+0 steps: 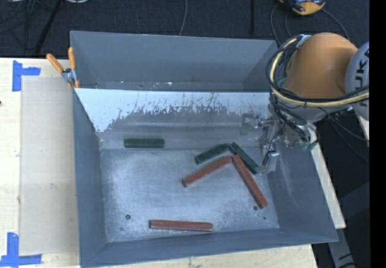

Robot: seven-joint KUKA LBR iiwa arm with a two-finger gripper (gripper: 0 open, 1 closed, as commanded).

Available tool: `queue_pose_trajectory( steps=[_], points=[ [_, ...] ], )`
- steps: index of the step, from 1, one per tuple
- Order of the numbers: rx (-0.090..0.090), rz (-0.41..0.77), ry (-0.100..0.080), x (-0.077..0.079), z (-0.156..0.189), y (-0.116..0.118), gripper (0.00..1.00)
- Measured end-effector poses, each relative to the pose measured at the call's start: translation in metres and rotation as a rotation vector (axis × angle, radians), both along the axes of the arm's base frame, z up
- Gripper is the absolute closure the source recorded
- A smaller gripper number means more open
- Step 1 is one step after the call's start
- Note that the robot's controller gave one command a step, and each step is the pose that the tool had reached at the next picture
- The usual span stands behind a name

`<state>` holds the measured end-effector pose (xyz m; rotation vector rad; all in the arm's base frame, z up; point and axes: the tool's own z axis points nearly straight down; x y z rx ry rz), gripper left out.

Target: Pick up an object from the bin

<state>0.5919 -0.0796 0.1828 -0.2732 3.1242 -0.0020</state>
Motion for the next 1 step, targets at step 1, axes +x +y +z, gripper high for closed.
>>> queue_pose_trajectory(
  steps=[1],
  points=[
    [0.001,-0.008,0.009,-0.0064,-0.0182,0.0504,0.00]
  ],
)
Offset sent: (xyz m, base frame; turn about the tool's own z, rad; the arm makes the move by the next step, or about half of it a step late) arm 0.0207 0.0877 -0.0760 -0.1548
